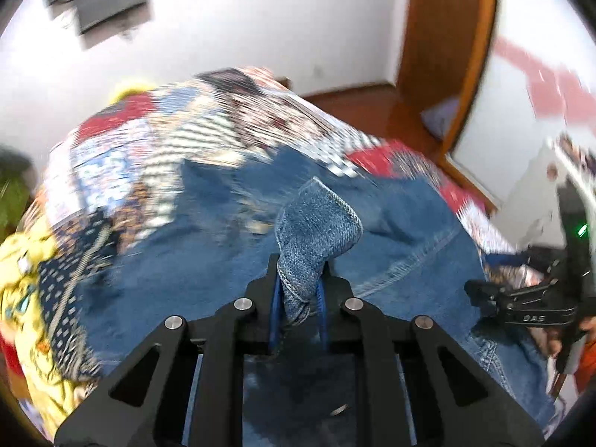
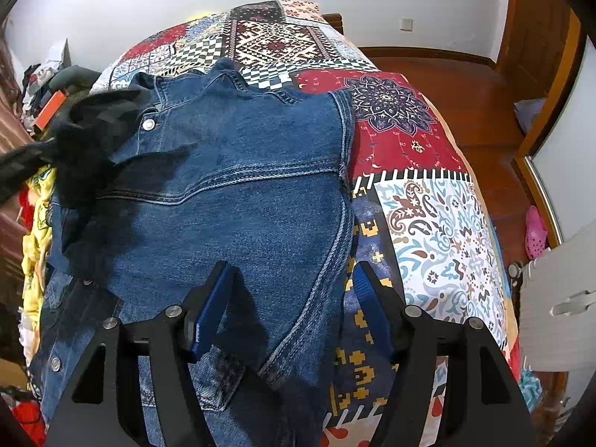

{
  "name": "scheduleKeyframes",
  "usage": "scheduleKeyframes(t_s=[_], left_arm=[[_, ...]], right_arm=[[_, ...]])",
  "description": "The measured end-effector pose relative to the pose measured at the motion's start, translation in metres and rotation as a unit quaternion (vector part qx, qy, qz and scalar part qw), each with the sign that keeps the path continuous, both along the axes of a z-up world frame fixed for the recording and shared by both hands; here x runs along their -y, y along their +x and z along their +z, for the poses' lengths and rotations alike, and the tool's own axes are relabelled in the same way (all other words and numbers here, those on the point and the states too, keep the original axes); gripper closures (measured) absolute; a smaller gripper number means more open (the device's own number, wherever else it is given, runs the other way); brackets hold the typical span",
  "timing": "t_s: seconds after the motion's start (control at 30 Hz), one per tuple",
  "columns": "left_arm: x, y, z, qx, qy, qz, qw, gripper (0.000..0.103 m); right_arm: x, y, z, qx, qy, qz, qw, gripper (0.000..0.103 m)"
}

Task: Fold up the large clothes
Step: 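Lift the hem with the left gripper and fold it toward the collar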

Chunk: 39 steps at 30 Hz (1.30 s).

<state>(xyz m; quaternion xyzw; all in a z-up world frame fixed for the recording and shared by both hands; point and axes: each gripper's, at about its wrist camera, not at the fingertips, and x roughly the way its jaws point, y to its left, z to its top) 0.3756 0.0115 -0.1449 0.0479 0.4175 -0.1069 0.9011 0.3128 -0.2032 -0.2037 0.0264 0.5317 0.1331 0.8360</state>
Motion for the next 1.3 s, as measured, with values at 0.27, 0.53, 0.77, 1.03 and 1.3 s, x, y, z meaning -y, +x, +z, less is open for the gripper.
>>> scheduleKeyframes(t_s=[0.27,0.53,0.77,1.03,1.3], left_arm=[[-0.082,-0.034,0.01,0.009,-0.034,0.089,0.9954,0.088],[-0.14,-0.055,-0.039,-0.048,-0.07,0.155,0.9842,0.088],[-0.16,-0.066,-0.088,-0.104,-0.082,0.161,0.9781,0.085],[-0.173,-0.082,-0.101,-0.111,-0.047,0.17,0.9781,0.047],[-0.178,-0.096,-0.083,-0.116,0.047,0.135,0.9829,0.042]], right_arm=[[-0.008,0.0,0.007,0.01,-0.012,-0.002,1.0,0.04],[-0.02,0.001,-0.004,-0.003,-0.034,0.008,0.999,0.04],[-0.019,0.001,-0.003,-0.008,-0.034,0.006,0.999,0.037],[-0.017,0.001,-0.002,-0.017,-0.032,0.003,0.999,0.035],[-0.015,-0.001,0.008,-0.013,-0.036,0.018,0.999,0.035]])
